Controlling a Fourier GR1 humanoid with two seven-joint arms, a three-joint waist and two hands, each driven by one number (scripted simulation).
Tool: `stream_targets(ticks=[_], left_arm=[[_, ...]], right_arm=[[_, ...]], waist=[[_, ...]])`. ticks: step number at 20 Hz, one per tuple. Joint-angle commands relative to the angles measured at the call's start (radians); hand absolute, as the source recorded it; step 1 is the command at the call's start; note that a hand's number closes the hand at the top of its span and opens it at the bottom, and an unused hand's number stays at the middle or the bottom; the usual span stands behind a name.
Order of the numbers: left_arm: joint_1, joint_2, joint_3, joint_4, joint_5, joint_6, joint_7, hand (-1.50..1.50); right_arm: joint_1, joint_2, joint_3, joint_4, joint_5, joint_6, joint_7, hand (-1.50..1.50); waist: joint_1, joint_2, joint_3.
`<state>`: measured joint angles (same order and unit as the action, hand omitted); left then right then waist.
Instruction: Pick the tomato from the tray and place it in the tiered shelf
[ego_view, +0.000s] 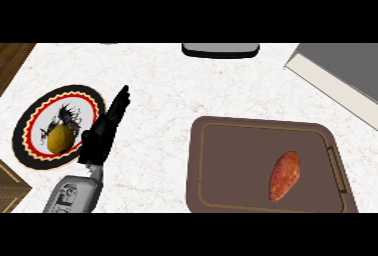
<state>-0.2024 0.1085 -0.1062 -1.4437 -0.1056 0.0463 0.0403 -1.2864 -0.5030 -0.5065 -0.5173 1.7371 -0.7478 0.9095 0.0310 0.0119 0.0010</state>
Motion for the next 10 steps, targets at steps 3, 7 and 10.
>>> stream_targets(ticks=[3,7,10], left_arm=[[-0.004,-0.02,-0.008,0.001,-0.02,0.014,-0.001,0.0],[0.03,-0.003,0.008,0.025,-0.006,-0.003,-0.046,0.0],[0.019,0.015,0.014,-0.013,0.008,-0.028,0.004,0.0]], right_arm=[[0.01,-0.027,-0.017,0.038,-0.077,-0.106,-0.062,1.5],[0.092,-0.05,0.008,0.061,0.138,0.006,0.261,-1.5],[0.096,-0.055,0.0,0.012,0.139,0.048,0.311,-1.5]], waist=[[-0.008,-0.004,-0.001],[-0.007,0.001,-0.003],[-0.018,-0.009,-0.002]])
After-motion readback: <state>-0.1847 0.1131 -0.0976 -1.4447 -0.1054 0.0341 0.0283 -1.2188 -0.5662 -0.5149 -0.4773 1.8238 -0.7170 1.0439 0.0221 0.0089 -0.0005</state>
